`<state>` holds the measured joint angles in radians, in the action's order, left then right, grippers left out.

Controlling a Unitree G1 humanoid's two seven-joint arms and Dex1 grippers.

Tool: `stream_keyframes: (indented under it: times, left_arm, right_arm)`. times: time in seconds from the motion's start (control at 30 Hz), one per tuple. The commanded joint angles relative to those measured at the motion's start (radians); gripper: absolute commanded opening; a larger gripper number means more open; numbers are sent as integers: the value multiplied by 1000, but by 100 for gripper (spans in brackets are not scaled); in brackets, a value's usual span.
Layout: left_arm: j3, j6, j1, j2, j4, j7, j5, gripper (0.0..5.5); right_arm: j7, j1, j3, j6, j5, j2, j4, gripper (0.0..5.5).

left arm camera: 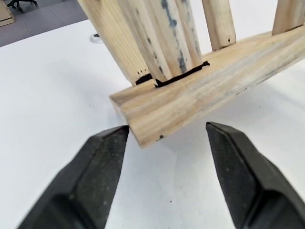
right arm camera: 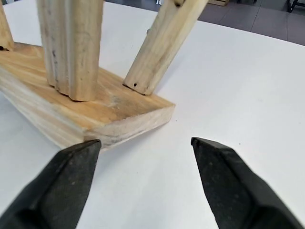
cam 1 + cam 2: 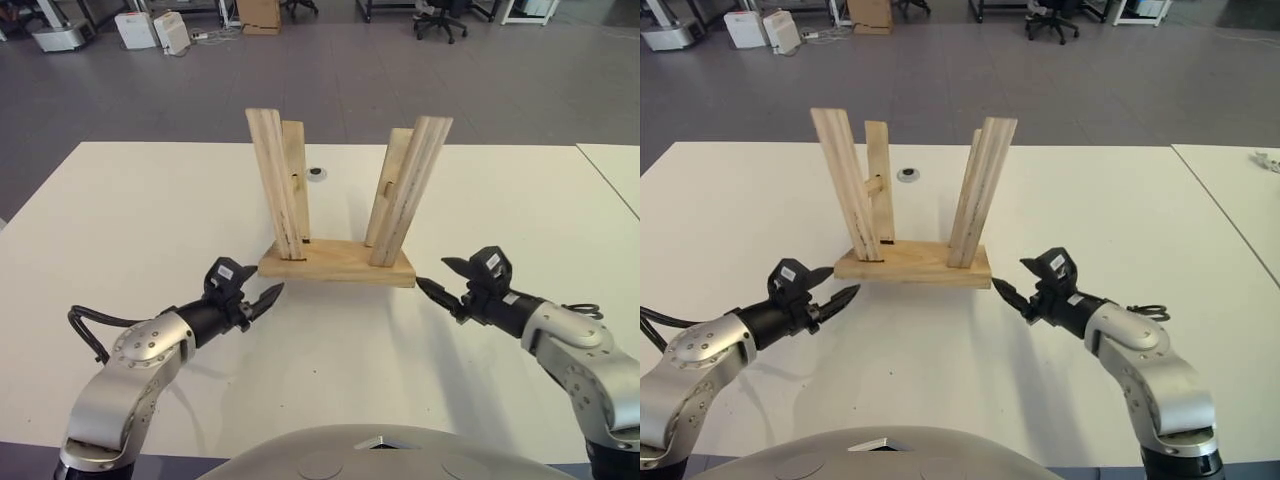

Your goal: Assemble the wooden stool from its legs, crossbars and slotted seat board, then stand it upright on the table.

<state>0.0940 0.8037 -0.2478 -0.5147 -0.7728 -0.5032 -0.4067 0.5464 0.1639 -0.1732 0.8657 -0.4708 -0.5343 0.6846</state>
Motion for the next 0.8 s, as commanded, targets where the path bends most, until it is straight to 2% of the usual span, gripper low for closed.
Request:
stream_keyframes:
  times: [0.03,0.13,0.23,0.37,0.47,0.6,0.8]
  left_arm:
    - [31,73,87,9,-152,-67,-269,296]
    - [73,107,85,-24,-164,-71,-314,296]
    - [75,109,37,-81,-132,-91,-288,296]
    - [155,-2,-35,-262,52,-191,-138,296]
    - [160,-145,-1,-407,220,-345,-56,296]
    - [-4,-260,217,-434,432,-580,-56,296]
    - [-286,-382,532,-310,682,-718,79,296]
  right_arm:
    - [100,-107,-29,31,-201,-23,92,357]
    - [107,-109,-67,34,-214,-64,65,357]
    - [141,-53,-43,-20,-136,-141,29,357]
    - [216,-28,-91,-169,26,-310,-130,357]
    - [395,-52,-95,-264,26,-425,-224,357]
    - [567,-172,108,-364,50,-409,-341,357]
    - [644,-390,329,-470,163,-288,-603,357]
